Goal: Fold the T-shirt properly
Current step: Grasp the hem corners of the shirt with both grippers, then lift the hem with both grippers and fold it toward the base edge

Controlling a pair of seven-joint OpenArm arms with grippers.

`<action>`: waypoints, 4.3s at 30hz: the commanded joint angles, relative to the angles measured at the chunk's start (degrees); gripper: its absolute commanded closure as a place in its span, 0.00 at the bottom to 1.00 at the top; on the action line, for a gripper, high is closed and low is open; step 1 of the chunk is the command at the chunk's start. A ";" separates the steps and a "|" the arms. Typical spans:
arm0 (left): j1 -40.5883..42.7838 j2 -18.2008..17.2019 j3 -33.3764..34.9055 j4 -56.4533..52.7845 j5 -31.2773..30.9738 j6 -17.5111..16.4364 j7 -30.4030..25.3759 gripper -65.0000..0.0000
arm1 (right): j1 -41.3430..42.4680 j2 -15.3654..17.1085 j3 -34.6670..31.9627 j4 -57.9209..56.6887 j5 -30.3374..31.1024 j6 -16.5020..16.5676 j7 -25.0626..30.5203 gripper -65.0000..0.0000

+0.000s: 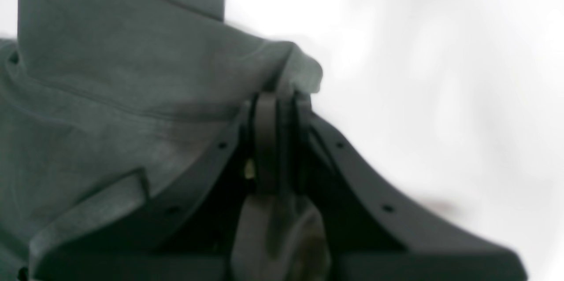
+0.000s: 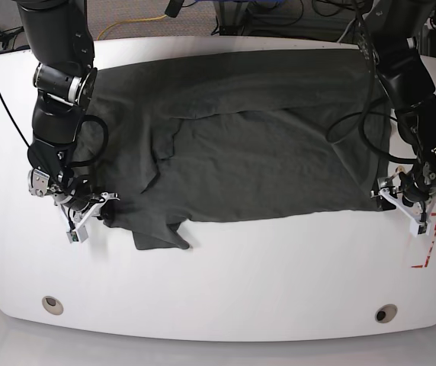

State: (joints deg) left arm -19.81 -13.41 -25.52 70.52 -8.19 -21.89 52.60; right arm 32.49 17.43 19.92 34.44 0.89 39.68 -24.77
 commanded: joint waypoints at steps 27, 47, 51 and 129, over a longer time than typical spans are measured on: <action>-1.51 1.41 2.97 -8.50 1.72 3.12 -9.04 0.25 | -0.09 -0.42 0.17 0.60 -0.23 0.32 -0.76 0.93; -1.51 1.50 -1.69 -11.14 1.55 -3.30 -9.21 1.00 | -4.58 -0.51 0.08 5.70 -0.14 0.32 -0.85 0.93; -1.51 1.59 -3.62 -11.05 1.55 -6.90 -9.21 1.00 | -4.84 -0.51 -0.10 5.87 -0.14 0.32 -0.85 0.94; 23.64 6.42 -5.21 41.35 1.55 -18.11 17.25 1.00 | -36.58 1.16 14.58 71.98 26.15 0.32 -41.91 1.00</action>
State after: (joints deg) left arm 3.99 -6.26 -30.48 110.21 -6.92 -40.10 70.35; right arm -3.60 17.17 34.13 103.88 24.67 39.99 -66.30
